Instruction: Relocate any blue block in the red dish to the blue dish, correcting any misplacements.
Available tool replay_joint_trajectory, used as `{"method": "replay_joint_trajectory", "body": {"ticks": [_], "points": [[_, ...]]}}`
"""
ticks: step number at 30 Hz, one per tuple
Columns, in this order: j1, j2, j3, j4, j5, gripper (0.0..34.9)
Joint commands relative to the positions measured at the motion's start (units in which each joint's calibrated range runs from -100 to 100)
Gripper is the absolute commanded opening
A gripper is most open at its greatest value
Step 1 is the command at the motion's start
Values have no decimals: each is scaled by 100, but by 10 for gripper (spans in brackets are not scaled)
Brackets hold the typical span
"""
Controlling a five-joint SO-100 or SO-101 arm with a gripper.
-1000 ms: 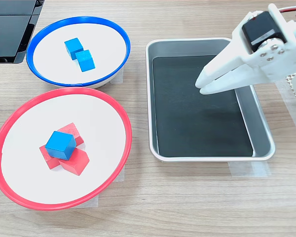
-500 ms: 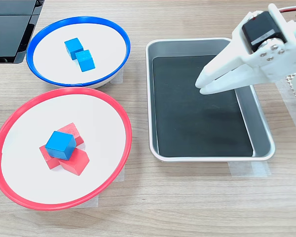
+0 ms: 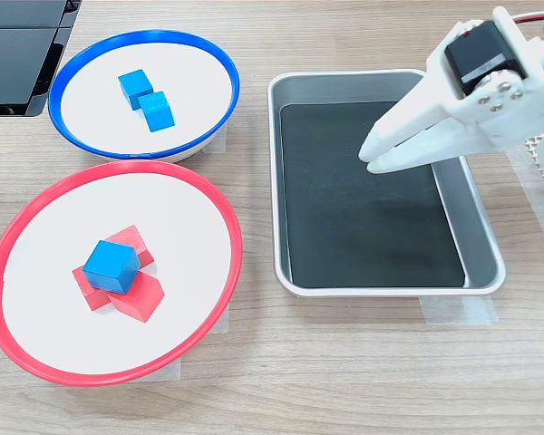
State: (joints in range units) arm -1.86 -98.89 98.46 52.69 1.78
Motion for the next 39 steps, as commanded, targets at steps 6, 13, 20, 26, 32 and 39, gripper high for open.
{"method": "replay_joint_trajectory", "body": {"ticks": [6, 13, 20, 26, 32, 39], "points": [[49, -8, -10, 9, -20, 0], [49, -8, -10, 9, -20, 0], [49, -8, -10, 9, -20, 0], [40, 17, 0, -48, 83, 0], [209, 793, -756, -230, 313, 0], [228, 2763, -2868, -189, 332, 0]]}}
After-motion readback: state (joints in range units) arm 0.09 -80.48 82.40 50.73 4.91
